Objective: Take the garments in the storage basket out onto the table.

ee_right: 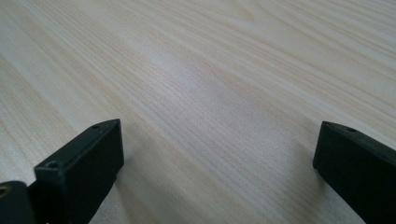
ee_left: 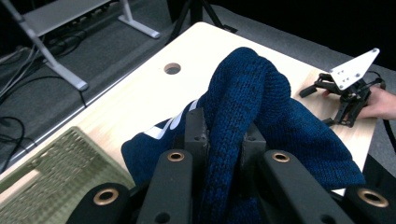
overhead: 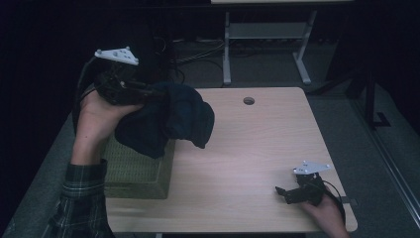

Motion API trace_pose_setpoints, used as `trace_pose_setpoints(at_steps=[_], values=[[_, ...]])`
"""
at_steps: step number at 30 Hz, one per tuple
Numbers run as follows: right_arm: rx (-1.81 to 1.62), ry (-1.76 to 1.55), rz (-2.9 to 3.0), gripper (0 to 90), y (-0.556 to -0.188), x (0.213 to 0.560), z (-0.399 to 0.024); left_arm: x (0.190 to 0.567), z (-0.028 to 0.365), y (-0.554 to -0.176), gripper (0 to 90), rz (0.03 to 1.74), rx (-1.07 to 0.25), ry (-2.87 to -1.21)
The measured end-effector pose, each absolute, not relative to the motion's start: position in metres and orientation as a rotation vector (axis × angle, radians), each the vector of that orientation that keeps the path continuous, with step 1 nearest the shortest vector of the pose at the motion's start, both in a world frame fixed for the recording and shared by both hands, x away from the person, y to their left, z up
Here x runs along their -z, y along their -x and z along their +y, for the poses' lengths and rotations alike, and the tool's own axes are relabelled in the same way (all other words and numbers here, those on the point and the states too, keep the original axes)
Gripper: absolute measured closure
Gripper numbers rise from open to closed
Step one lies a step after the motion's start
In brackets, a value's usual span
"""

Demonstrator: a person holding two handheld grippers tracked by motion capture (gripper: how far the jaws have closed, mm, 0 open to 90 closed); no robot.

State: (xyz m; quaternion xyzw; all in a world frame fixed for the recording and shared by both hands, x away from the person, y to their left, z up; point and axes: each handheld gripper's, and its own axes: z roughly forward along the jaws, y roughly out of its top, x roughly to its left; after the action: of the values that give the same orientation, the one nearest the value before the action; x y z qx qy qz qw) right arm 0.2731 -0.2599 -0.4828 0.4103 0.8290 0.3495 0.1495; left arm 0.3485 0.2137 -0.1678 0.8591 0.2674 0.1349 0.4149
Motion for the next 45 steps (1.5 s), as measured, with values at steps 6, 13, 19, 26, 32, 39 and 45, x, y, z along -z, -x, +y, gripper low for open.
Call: trace_pose_setpoints(at_steps=[6,13,19,26,32,39,45], values=[[-1.004,-1.180,2.382,1.4,-0.273,0.483,-0.260,0.173,0.190,-0.353,78.8,0.626,-0.296,-2.186],[-1.004,-1.179,2.383,1.4,-0.273,0.483,-0.260,0.178,0.169,-0.357,78.8,0.591,-0.262,-2.205],[-1.004,-1.180,2.382,1.4,-0.273,0.483,-0.260,0.187,0.154,-0.360,78.8,0.567,-0.230,-2.214],[-1.005,-1.179,2.382,1.4,-0.273,0.483,-0.260,0.196,0.139,-0.361,78.8,0.557,-0.198,-2.204],[-1.005,-1.181,2.382,1.4,-0.273,0.483,-0.260,0.206,0.125,-0.362,78.8,0.548,-0.169,-2.186],[-1.007,-1.185,2.382,1.4,-0.273,0.483,-0.260,0.225,0.103,-0.362,78.8,0.529,-0.130,-2.205],[-1.007,-1.184,2.382,1.4,-0.273,0.483,-0.260,0.246,0.084,-0.364,78.9,0.523,-0.072,-2.198]])
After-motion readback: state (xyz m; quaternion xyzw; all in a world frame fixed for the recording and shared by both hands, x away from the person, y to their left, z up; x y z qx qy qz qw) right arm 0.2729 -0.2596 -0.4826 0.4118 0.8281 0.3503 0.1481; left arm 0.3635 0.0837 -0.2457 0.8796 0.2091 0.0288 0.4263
